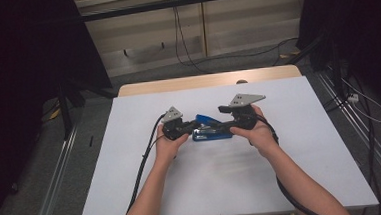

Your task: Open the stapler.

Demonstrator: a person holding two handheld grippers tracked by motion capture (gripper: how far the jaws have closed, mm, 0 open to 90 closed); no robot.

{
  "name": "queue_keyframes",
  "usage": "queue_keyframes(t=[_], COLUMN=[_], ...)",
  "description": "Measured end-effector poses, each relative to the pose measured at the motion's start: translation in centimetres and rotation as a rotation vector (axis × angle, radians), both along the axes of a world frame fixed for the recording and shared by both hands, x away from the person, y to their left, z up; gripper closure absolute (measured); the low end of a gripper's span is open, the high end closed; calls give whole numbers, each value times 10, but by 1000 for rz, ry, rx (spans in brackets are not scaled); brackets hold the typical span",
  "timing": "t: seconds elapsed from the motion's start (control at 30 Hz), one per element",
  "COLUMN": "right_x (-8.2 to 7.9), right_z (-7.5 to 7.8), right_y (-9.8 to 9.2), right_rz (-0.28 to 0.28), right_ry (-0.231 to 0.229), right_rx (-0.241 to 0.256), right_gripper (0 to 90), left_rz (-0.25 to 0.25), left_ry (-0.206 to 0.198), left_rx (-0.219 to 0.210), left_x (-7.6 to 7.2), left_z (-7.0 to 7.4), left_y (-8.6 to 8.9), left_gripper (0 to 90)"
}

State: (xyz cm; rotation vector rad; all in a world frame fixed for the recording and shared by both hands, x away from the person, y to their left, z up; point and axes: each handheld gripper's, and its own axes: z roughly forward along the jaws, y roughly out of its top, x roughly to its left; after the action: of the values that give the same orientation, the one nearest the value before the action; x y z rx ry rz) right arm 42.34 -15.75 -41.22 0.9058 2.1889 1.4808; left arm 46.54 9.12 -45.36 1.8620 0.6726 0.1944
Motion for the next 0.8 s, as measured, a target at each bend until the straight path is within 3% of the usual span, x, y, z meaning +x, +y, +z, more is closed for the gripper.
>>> queue_keyframes(t=[0.07,0.23,0.43,0.63,0.8], right_x=[-6,-20,-19,-20,-19], right_z=[-4,-14,-25,-38,-46], right_y=[0,8,19,33,42], right_rz=[-10,30,-5,-17,-51], right_ry=[9,2,15,30,22], right_rx=[-23,-56,-51,-87,-51], right_gripper=[455,780,900,900,900], left_rz=[-3,-7,-4,-10,0], left_ry=[-9,-21,-30,-32,-46], left_rx=[13,20,36,29,34], left_x=[0,0,3,2,0], left_z=[2,4,6,10,14], left_y=[-1,-4,-6,-7,-8], left_gripper=[887,888,882,881,878])
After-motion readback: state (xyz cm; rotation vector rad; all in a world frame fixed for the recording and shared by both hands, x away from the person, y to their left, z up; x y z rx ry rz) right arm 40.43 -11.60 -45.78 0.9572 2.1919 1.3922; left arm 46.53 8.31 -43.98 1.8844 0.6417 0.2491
